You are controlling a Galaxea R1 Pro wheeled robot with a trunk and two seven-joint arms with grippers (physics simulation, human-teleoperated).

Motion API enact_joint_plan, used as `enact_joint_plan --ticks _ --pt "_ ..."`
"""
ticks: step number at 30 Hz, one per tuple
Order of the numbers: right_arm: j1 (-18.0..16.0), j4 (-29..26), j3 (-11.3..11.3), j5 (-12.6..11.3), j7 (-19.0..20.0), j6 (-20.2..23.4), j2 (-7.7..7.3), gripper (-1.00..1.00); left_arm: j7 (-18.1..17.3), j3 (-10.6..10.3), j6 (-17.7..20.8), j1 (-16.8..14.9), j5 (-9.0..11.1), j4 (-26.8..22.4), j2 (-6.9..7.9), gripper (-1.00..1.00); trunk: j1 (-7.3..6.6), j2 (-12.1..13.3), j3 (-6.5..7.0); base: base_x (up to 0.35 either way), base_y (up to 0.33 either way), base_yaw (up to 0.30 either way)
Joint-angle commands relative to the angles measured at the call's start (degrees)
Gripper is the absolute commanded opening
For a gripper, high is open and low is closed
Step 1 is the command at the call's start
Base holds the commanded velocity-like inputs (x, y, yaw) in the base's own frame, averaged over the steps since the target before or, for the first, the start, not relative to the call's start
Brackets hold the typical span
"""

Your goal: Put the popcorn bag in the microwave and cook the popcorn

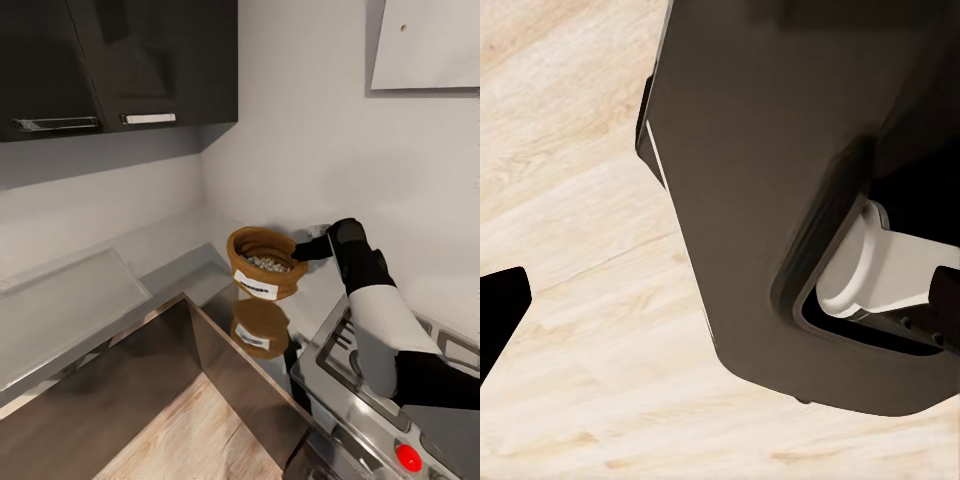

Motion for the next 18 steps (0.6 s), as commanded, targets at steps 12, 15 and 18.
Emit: enact_joint_plan --ticks 12,15,18 --pt "-0.1 -0.1 0.1 0.4 0.3 0.1 0.03 -1.00 0.0 0.1 -0.1 0.0 0.2 0.1 -0.02 1.00 -0.01 -0.1 -0.11 -0.342 0.019 0.000" --pt "-0.1 -0.1 0.1 0.5 0.1 0.1 0.04 -1.00 0.0 0.1 -0.1 0.0 0.2 0.1 -0.02 1.00 -0.01 -0.1 -0.11 -0.346 0.107 0.000" --pt "-0.1 -0.1 0.0 0.5 0.1 0.1 0.04 -1.00 -0.4 -0.1 -0.1 0.0 0.1 0.1 0.05 1.00 -0.01 -0.1 -0.11 -0.346 0.121 0.000"
